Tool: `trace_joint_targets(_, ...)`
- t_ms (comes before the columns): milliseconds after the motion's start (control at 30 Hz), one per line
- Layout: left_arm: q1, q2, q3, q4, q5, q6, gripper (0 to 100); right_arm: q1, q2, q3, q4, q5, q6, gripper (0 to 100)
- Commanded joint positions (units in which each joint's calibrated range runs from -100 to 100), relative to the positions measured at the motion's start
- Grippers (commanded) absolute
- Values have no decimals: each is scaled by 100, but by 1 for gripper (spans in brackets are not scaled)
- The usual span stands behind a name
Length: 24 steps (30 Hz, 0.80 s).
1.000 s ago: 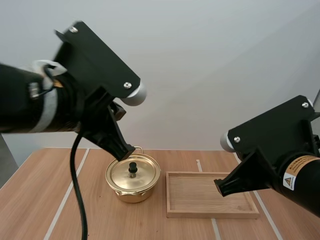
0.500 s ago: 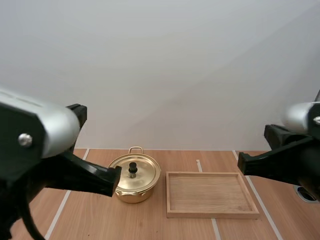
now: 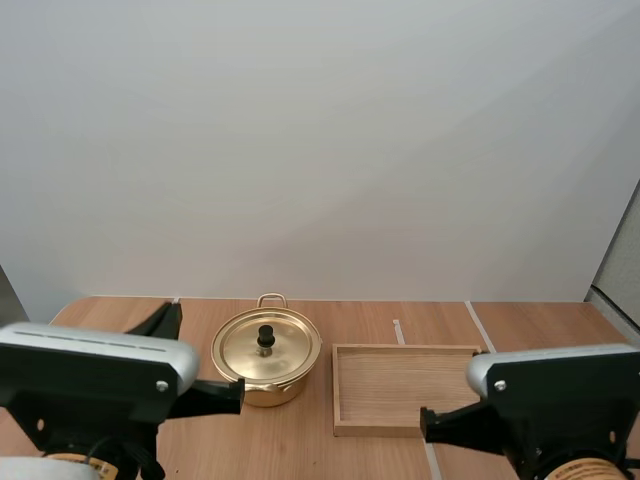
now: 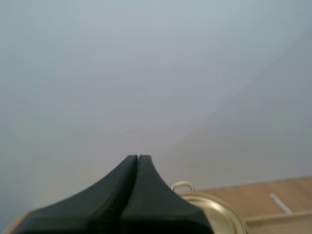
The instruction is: Open the lid, put the grape in the pot, and close it
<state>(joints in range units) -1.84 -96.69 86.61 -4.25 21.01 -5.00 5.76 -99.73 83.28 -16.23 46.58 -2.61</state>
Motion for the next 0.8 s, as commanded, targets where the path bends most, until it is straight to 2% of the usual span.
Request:
trace_joint_targets(0, 11, -9, 647, 29, -297, -12, 0, -27, -27, 210, 26, 28, 2, 0)
trace_joint_targets(167, 11, -38, 1339, 29, -887, -51, 0, -27, -27, 278, 40, -470, 2, 0)
trace_joint_targets(233, 11, -48, 1339, 10, -180, -245, 0, -27, -27, 519, 40, -966, 2, 0)
trace_joint_targets(367, 21, -48, 1339, 10, 3, -440, 0, -27, -27, 1568, 10, -2283, 2, 0)
trace_joint_targets(433, 49, -48, 1339, 10, 83, -473, 0, -27, -27, 1672, 10, -2657, 2, 0)
trace_joint_targets(467, 74, -48, 1339, 10, 181, -473, 0, -27, -27, 1672, 177, -1991, 15, 0)
trace_joint_targets(600, 174, -48, 1339, 10, 607, -555, 0, -27, -27, 1672, 270, -1441, 5, 0)
trace_joint_targets(767, 208, -48, 1339, 22, 440, -555, 0, -27, -27, 1672, 270, -1483, 5, 0)
